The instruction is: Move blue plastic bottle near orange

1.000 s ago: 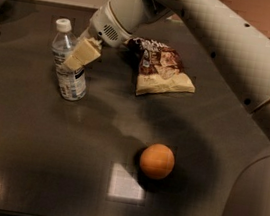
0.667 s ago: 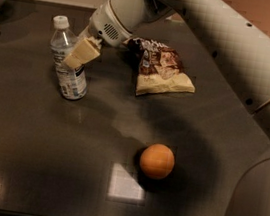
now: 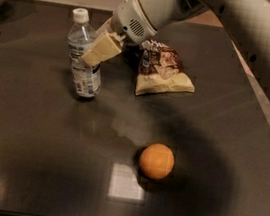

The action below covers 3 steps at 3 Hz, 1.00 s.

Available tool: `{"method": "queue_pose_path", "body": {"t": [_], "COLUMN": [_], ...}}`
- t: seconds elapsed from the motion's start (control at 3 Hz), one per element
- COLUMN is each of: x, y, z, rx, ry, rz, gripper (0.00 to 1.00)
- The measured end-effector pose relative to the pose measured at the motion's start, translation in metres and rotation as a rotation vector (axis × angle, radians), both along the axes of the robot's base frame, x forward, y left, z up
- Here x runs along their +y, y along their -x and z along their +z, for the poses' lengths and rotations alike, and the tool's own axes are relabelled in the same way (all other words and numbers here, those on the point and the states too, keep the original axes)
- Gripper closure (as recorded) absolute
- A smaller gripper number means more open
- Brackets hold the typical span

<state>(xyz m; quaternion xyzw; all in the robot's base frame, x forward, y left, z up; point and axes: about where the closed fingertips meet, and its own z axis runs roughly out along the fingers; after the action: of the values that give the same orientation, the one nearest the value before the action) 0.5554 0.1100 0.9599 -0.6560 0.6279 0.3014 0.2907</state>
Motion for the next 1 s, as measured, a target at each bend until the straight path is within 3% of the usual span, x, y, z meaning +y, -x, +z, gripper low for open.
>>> {"method": "queue_pose_path", "body": {"t": [1.0], "x": [-0.129], "y": [0.027], "z": [0.002], "rx": [0.025], "ry": [0.042], "rz": [-0.166], "gripper": [1.0]}}
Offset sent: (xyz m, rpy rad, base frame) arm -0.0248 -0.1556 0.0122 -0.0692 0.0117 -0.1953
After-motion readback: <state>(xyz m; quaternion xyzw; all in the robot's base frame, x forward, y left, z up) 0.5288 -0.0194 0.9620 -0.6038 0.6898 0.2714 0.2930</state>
